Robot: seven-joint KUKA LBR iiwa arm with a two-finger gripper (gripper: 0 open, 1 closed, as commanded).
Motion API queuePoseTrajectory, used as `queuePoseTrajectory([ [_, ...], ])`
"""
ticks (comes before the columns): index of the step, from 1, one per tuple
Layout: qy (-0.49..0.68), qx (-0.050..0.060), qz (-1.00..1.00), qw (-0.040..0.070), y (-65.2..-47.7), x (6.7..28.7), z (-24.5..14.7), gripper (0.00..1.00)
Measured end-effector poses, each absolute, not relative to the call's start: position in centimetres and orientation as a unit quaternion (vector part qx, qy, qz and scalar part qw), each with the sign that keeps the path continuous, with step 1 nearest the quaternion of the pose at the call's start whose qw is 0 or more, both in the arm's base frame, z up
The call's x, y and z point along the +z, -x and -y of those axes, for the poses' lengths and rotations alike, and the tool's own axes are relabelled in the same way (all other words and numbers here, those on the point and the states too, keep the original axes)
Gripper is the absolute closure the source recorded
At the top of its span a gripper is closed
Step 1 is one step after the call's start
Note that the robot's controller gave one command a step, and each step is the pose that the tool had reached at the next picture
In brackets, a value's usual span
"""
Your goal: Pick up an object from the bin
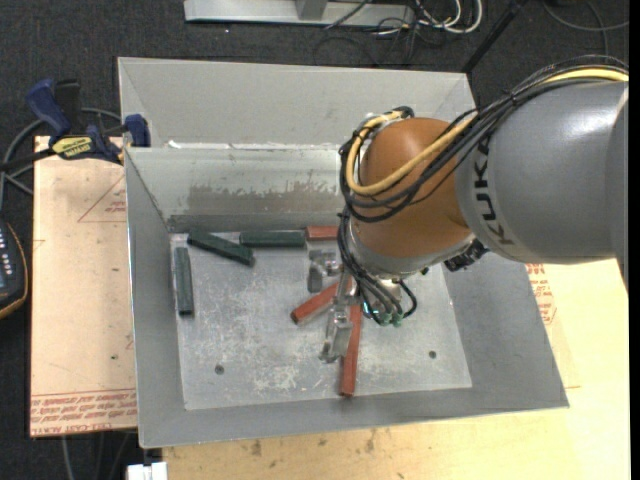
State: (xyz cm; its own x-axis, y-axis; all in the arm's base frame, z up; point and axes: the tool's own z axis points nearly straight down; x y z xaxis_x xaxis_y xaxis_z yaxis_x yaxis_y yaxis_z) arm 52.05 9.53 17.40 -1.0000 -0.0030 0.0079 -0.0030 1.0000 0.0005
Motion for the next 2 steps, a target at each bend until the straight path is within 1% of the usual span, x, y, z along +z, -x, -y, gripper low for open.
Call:
queuePoseTrajectory([
  [1,-0.081,0.000,0.997,0.001,-55.76,7.55,-5.28,0.00],
  [2,-0.081,-0.001,0.997,-0.002,-55.90,7.96,-5.47,1.00],
])
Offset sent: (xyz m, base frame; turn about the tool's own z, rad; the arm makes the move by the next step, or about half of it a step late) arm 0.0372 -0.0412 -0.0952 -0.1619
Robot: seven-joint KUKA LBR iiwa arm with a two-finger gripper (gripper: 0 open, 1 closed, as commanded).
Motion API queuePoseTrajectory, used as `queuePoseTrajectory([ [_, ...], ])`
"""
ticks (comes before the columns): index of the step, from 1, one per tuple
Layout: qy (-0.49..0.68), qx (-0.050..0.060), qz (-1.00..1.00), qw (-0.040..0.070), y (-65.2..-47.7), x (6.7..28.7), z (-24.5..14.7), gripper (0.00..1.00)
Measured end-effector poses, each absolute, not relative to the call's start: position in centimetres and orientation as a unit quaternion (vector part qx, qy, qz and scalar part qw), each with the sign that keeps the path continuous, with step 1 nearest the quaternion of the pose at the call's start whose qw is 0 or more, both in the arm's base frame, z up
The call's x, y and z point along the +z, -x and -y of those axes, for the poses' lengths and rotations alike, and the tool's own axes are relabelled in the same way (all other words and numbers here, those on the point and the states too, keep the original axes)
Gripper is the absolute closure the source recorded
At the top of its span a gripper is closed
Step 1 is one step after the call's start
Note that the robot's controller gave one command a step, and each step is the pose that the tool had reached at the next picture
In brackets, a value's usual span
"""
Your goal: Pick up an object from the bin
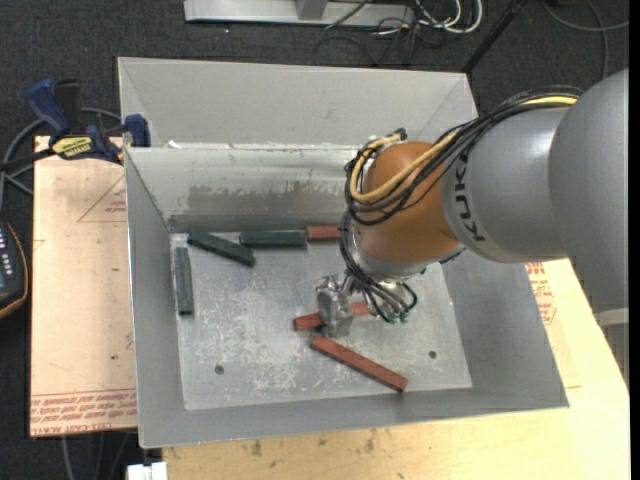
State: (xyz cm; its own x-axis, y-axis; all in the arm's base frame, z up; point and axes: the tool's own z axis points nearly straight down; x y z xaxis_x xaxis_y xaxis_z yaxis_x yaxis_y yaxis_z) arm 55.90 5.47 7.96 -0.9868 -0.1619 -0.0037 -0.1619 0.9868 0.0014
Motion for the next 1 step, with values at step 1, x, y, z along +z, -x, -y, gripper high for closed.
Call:
queuePoseTrajectory([
  [1,0.081,0.001,-0.997,0.001,-55.81,7.86,-5.45,0.00],
])
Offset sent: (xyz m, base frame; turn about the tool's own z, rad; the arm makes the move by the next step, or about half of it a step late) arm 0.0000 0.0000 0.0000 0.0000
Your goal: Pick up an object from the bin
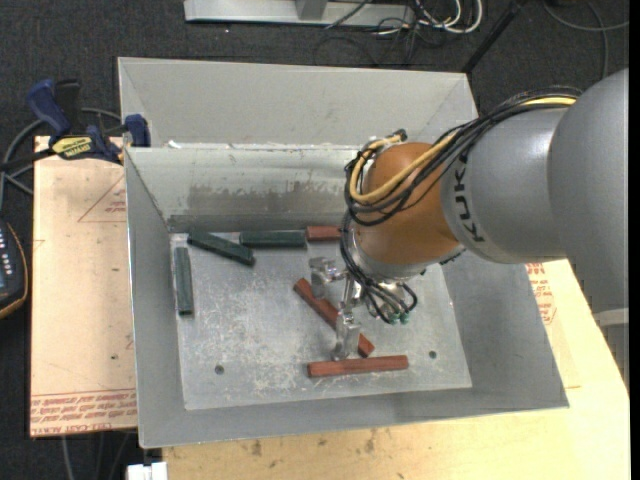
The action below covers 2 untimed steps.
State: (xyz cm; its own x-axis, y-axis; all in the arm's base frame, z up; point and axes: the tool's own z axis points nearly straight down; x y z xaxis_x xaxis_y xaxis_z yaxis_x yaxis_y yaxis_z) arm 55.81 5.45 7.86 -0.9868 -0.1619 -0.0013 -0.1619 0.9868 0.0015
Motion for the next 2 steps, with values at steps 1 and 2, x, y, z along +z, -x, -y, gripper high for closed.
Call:
queuePoseTrajectory([
  [1,0.027,0.000,-1.000,0.002,-58.15,7.65,-2.49,0.00],
  [2,0.027,0.001,-1.000,0.001,-58.09,7.66,-2.61,1.00],
])
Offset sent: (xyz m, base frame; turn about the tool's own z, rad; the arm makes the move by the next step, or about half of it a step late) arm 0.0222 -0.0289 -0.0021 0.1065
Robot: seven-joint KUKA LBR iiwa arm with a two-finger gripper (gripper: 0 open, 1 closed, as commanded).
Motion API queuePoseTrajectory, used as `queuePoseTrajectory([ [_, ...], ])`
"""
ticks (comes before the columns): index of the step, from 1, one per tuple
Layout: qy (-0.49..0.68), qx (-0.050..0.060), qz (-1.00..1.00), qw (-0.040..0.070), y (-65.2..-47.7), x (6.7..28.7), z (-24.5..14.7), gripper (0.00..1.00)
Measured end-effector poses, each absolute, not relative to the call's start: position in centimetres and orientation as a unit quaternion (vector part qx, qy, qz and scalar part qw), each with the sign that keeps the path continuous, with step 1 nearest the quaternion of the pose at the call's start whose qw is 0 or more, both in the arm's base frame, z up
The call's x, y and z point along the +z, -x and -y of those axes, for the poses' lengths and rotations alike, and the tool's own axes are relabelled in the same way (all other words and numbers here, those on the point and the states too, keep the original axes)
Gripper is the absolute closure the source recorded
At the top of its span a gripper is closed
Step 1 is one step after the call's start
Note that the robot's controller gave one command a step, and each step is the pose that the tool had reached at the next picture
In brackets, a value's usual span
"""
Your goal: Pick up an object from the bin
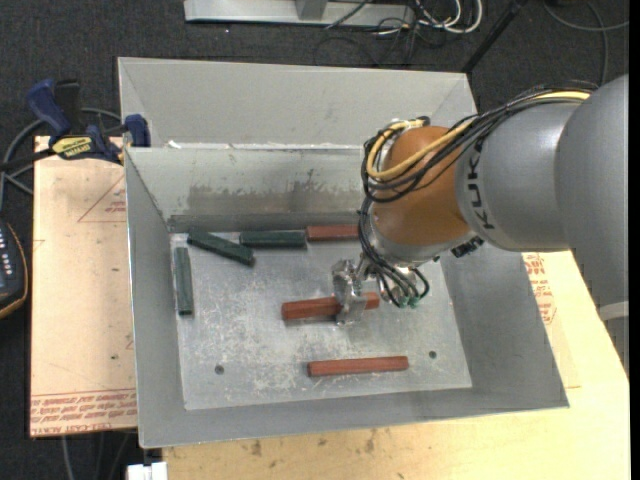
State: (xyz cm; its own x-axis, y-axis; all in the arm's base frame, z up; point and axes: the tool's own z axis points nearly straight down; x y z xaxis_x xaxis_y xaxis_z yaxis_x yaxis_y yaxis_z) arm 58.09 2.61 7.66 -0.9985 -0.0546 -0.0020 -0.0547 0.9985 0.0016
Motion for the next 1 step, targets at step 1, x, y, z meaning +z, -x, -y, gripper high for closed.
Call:
queuePoseTrajectory([
  [1,0.039,0.000,-0.999,0.006,-58.28,21.66,-1.96,1.00],
])
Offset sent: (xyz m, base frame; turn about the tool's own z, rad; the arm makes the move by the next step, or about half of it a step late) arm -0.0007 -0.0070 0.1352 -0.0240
